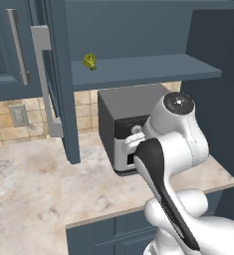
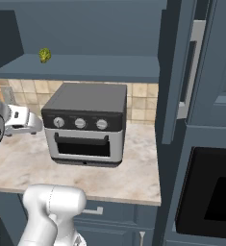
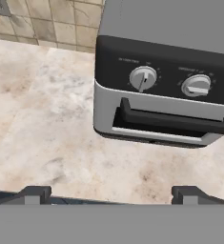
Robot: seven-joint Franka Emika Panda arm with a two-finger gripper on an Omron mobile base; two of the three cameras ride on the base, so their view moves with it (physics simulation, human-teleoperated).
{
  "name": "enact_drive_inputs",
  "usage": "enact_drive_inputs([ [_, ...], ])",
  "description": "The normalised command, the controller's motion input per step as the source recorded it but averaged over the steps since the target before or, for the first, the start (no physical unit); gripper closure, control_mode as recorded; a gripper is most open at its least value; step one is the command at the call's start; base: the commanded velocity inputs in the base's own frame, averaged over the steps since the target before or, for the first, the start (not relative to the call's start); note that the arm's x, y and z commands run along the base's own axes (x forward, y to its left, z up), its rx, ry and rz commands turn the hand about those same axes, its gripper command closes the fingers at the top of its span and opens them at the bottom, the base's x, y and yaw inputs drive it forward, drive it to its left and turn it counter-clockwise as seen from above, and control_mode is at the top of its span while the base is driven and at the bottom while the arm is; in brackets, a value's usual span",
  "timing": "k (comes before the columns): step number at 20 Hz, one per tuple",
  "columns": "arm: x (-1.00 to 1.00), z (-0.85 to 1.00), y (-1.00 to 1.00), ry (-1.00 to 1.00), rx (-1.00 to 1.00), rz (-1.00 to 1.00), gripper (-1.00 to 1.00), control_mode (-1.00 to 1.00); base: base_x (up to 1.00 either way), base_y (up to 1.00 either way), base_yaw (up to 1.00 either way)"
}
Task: Pick the broccolis from the cabinet and place them in one bowl. Pick the cucumber from the sink and place it in the other bowl.
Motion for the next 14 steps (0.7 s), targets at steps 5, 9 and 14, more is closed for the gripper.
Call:
enact_drive_inputs([
  [5,-0.01,0.48,-0.35,0.22,0.09,0.0,-1.0,-1.0,0.0,0.0,0.0],
  [9,-0.07,0.03,-0.02,-0.06,0.01,0.0,-1.0,-1.0,0.0,0.0,0.0],
  [14,-0.02,0.17,0.0,-0.1,0.0,-0.02,-1.0,-1.0,0.0,0.0,0.0],
])
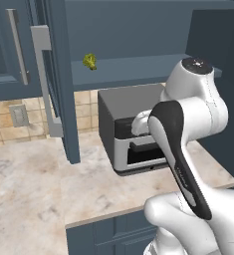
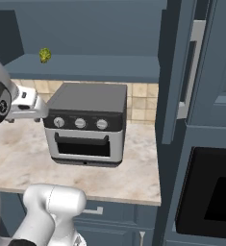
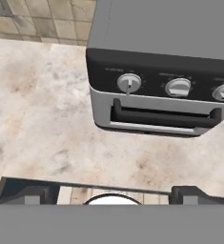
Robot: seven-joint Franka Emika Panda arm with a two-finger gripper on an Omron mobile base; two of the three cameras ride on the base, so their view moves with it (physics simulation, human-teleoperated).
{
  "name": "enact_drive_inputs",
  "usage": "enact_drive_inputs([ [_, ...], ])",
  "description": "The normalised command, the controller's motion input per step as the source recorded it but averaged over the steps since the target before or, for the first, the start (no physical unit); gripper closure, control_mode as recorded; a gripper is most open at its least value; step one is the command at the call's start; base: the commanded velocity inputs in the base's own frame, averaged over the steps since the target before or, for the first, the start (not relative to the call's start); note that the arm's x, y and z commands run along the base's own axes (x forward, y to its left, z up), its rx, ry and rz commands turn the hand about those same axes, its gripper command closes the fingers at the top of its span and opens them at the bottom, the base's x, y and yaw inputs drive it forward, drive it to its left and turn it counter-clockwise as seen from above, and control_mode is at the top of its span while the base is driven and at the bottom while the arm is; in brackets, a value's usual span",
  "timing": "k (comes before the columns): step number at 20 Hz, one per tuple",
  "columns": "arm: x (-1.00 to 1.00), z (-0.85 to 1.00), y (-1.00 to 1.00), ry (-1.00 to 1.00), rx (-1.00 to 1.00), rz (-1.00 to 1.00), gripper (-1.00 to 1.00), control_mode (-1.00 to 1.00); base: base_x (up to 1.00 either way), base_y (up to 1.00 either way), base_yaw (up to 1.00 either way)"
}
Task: Pick the broccolis from the cabinet and place them in one bowl. Pick the cucumber from the sink and place it in the other bowl.
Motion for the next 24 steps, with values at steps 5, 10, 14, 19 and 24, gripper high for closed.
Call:
enact_drive_inputs([
  [5,0.0,0.22,0.0,-0.12,0.0,-0.04,-1.0,-1.0,0.0,0.0,0.0],
  [10,-0.07,0.37,0.0,-0.07,0.05,0.0,-1.0,-1.0,0.0,0.0,0.0],
  [14,-0.01,0.39,0.0,-0.04,0.14,0.0,-1.0,-1.0,0.0,0.0,0.0],
  [19,-0.13,0.35,0.0,-0.06,0.13,0.0,-1.0,-1.0,0.0,0.0,0.0],
  [24,-0.04,0.37,0.03,-0.18,0.01,0.0,-1.0,-1.0,0.0,0.0,0.0],
])
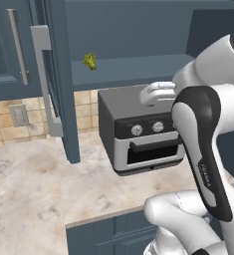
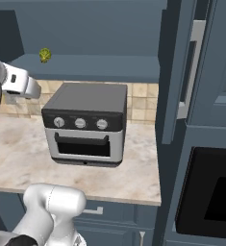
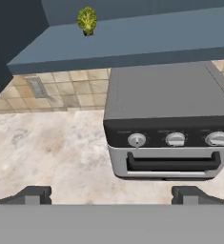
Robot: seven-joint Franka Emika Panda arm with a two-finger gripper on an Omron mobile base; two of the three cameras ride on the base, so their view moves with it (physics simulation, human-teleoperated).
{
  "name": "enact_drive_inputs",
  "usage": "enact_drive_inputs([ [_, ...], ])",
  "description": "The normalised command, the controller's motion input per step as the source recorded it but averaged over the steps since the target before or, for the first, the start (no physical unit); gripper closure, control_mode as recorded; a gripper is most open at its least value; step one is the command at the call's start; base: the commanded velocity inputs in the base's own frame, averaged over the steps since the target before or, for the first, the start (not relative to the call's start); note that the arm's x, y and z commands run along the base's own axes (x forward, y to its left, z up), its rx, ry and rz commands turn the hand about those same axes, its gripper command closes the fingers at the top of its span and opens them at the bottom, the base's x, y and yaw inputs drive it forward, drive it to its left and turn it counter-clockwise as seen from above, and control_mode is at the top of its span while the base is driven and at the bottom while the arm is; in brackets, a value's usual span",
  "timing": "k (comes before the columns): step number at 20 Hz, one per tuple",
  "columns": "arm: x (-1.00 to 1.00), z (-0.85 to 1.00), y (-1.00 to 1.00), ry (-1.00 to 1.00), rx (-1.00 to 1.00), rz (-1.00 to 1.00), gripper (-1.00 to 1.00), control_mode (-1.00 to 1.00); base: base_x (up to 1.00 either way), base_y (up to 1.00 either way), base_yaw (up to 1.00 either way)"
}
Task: Pick the broccolis from the cabinet and place them in one bowl. Pick the cucumber from the sink and place it in the other bowl.
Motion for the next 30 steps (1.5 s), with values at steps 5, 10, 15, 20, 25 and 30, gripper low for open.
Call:
enact_drive_inputs([
  [5,0.0,0.56,0.02,-0.1,0.0,0.0,-1.0,-1.0,0.0,0.0,0.0],
  [10,0.07,0.41,0.0,-0.02,0.0,0.0,-1.0,-1.0,0.0,0.0,0.0],
  [15,0.3,0.24,0.04,0.0,0.0,0.0,-1.0,-1.0,0.0,0.0,0.0],
  [20,0.44,0.02,0.13,-0.01,0.0,0.0,-1.0,-1.0,0.0,0.0,0.0],
  [25,0.58,-0.06,0.23,0.0,0.0,0.0,-1.0,-1.0,0.0,0.0,0.0],
  [30,0.6,0.0,0.26,0.0,0.0,0.0,-1.0,-1.0,0.0,0.0,0.0],
])
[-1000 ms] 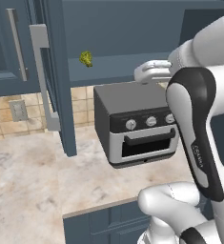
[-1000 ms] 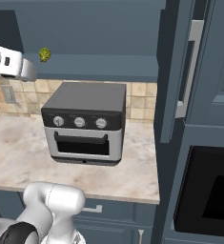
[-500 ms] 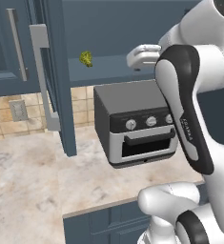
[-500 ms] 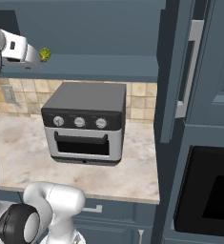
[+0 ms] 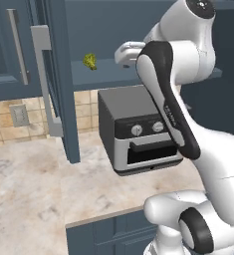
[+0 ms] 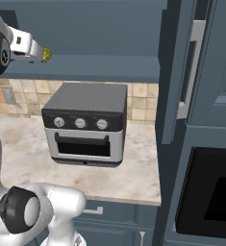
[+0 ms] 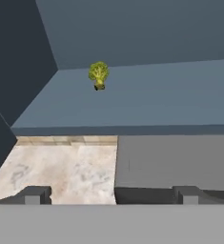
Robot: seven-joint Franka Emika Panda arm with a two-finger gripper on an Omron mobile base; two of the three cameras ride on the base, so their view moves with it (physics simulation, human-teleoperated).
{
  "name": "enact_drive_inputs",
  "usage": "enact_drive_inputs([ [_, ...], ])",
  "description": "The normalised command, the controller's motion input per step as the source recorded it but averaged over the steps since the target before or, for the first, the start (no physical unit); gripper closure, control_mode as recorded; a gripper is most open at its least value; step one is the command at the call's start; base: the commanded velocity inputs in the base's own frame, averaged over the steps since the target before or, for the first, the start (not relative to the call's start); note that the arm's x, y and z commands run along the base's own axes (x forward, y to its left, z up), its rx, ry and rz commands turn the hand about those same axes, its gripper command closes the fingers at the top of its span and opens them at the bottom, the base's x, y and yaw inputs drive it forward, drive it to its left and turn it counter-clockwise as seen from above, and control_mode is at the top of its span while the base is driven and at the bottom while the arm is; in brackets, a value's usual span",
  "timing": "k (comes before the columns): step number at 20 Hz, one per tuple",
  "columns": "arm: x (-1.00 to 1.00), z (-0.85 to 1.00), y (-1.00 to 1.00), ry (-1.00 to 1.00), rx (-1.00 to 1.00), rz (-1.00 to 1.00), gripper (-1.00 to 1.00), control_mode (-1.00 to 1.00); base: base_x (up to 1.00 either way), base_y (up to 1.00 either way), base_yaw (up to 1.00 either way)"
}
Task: Pick the broccolis from the cabinet and place them in one bowl. Pick the cucumber from the sink and place it in the other bowl.
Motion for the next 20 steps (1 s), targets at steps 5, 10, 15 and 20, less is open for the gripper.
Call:
enact_drive_inputs([
  [5,0.6,-0.1,0.2,0.0,0.0,0.0,-1.0,-1.0,0.0,0.0,0.0],
  [10,0.5,-0.38,0.19,-0.05,-0.01,0.0,-1.0,-1.0,0.0,0.0,0.0],
  [15,0.27,-0.19,0.12,-0.2,0.0,0.0,-1.0,-1.0,0.0,0.0,0.0],
  [20,0.12,0.0,0.09,-0.16,0.0,0.0,-1.0,-1.0,0.0,0.0,0.0],
])
